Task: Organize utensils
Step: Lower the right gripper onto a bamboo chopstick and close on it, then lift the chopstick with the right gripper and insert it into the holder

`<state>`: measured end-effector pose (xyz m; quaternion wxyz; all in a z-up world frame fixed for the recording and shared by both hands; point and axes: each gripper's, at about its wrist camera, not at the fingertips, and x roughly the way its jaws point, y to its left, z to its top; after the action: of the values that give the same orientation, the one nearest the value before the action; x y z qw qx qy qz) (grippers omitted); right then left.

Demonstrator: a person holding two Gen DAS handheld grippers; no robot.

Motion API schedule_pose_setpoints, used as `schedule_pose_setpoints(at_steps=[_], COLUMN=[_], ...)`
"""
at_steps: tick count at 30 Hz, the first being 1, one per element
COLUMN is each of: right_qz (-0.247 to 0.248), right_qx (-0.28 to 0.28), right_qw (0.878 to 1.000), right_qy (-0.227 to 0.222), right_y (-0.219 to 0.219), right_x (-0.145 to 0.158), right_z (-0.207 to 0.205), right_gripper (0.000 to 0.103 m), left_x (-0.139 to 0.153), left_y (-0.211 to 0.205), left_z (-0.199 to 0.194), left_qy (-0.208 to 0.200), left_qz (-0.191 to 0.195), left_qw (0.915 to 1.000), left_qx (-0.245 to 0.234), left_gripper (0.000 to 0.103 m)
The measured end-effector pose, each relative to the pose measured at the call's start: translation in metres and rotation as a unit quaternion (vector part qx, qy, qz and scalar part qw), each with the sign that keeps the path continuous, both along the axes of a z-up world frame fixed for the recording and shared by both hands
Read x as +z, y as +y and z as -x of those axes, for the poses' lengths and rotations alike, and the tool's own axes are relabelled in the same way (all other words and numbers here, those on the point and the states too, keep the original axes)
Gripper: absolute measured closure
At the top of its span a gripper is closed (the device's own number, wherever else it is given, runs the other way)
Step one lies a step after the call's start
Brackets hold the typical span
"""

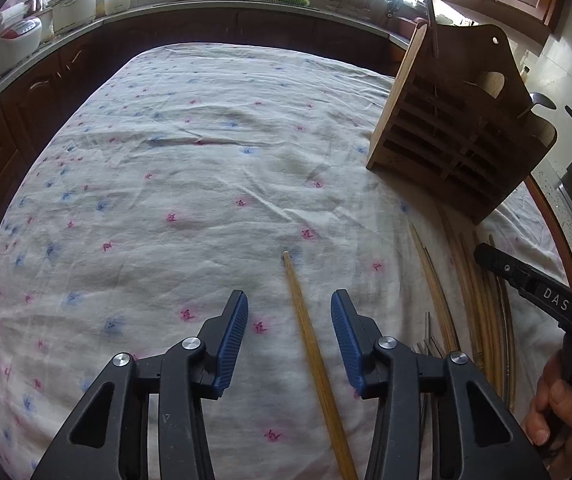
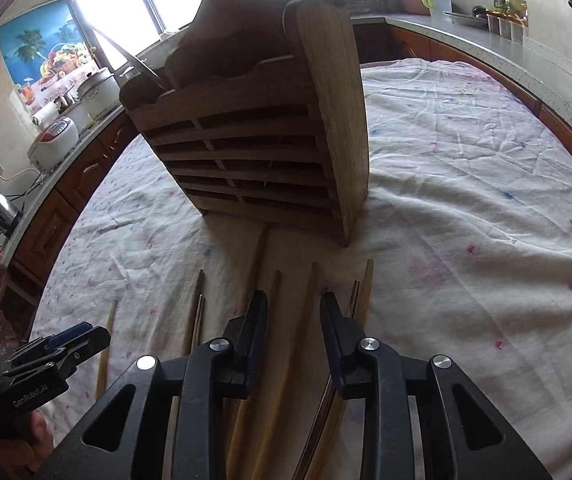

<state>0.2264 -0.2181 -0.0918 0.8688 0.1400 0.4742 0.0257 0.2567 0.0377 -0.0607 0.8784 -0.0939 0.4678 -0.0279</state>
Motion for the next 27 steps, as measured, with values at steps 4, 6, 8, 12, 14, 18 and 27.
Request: schedule_pose_setpoints(at_steps=[4,6,8,12,14,18,27], right_qz=[0.025,0.032,0.034,0.050,0.061,0.070,0.002], right_qx=[0.008,0.011,0.011,0.013,0.016,0.014,0.010], right_qw=[1.000,0.999,0.999,0.999,0.998,0.997,1.000], right_qy=[0.005,0.002,-0.001,-0.002,-0.001,-0.001,-0.022], right_y=[0.004,0.006,0.006,0.010,0.014,0.015,0.007], right_x=[-0.007,-0.007,-0.007,-0.006,-0.006,-0.005,0.018], right_z=[-0.006,-0.007,-0.006,-0.007,-0.008,-0.010,0.010], right_gripper=[0.079,0.079,0.079,0.079,0.079,0.089,0.097], left_x=[-0.003,-0.005,-0.005,-0.006,-0.007,-0.006,0.013], left_y=[-0.010,-0.014,-0.017,-0.019,-0.019,-0.017,0.003], left_z=[-0.001,-0.001,0.001,0.003,0.003,0.003,0.023], left_qy=[-0.011,-0.016,-0.020,-0.026,-0.030,-0.031,-0.039], left_qz=[-0.028,-0.040,-0.050,-0.060,-0.066,-0.061,0.006], left_qw=[0.9995,0.9989,0.9984,0.9977,0.9971,0.9974,0.9990], left_qx=[-0.012,-0.015,-0.016,-0.018,-0.022,-0.023,-0.020], left_gripper=[0.064,0.067,0.074,0.084,0.091,0.096,0.100])
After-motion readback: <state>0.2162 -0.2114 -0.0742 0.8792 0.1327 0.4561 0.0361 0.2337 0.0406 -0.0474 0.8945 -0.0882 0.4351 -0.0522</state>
